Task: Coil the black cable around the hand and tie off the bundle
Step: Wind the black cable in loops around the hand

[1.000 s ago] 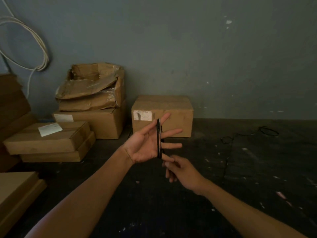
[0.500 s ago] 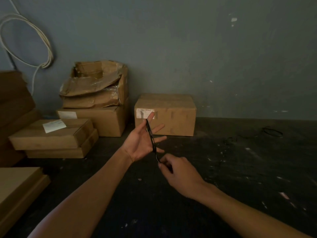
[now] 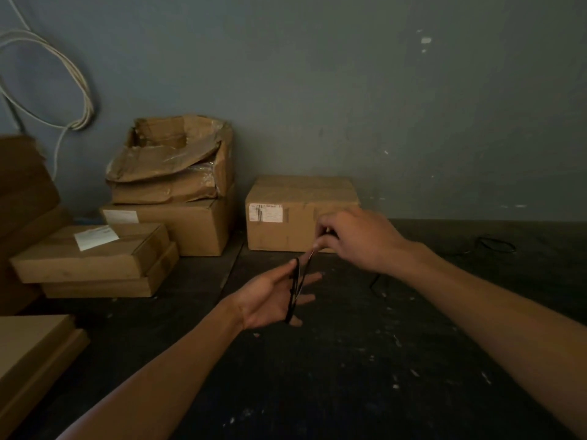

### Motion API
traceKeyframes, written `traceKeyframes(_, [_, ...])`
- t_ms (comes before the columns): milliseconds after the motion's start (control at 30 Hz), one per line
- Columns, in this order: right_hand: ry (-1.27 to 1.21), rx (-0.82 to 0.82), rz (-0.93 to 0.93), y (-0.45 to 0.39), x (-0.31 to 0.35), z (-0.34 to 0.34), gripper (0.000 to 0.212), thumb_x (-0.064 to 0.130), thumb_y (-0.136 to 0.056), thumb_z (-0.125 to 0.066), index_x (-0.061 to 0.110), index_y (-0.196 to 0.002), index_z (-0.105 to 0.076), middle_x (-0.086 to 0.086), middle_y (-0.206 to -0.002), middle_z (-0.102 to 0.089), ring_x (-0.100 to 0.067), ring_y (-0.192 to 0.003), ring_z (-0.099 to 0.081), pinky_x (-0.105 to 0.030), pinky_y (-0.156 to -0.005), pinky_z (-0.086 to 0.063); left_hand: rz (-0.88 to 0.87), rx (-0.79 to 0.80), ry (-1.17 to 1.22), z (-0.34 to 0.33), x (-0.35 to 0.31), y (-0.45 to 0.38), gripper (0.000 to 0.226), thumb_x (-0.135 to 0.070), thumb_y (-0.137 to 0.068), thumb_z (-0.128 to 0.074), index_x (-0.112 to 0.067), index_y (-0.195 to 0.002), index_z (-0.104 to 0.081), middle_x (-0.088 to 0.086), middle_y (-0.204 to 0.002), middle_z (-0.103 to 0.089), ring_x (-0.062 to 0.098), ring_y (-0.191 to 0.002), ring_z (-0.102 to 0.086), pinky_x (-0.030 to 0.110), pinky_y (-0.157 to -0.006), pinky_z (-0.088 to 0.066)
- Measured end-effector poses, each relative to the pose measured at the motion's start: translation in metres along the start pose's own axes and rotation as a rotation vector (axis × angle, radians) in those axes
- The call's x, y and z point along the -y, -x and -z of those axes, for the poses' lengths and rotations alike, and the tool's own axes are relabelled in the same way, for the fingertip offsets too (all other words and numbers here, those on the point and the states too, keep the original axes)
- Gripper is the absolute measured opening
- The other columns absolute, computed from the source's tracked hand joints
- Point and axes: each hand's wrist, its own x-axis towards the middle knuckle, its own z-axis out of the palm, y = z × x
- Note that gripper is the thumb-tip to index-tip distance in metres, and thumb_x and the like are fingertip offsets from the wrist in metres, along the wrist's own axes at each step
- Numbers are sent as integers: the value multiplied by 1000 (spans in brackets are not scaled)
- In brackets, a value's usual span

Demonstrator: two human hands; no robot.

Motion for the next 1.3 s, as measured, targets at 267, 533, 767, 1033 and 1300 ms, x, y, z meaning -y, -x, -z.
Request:
traceKeyframes(267, [-79,-40,-26,-21,-30,1,11,33,-91,-63,28,-93,-72,11,-85,-64,-11,-83,-60,-37,-77,-52,107,212,-94,-22,-8,9,42,-50,-95,-39,-52,-137,-46,1,-157,-37,37,-146,-22,76,-109,-6])
traceKeyframes(533, [-357,70,-85,-17,-62,-31,15,26,-94,-59,23,-100,-72,8,-100,-69,-11,-98,-62,-36,-89,-49,74,317,-89,-34,-21,17,46,-51,-92,-46,-52,-138,-45,1,-154,-42,36,-143,-31,76,-109,-11])
traceKeyframes(767, [-924,67,-383,10,-65,-67,16,25,-97,-55,22,-91,-70,6,-71,-60,-9,-63,-51,-26,-60,-41,-80,341,6,-41,-35,14,47,-45,-97,-34,-47,-144,-39,5,-156,-38,39,-142,-34,79,-106,-8])
traceKeyframes(1033, [-1207,222,-500,41,-23,-116,22,29,-98,-53,16,-106,-68,-5,-88,-68,-17,-77,-61,-33,-71,-46,-207,253,105,-36,-63,10,48,-46,-96,-37,-47,-145,-38,9,-155,-40,43,-139,-36,78,-106,-16])
traceKeyframes(1300, [-1185,317,-450,50,20,-107,23,30,-100,-49,19,-106,-68,1,-77,-67,-10,-63,-57,-23,-57,-45,-311,8,128,-22,-73,7,50,-49,-91,-38,-50,-141,-39,6,-150,-47,44,-138,-35,79,-103,-18])
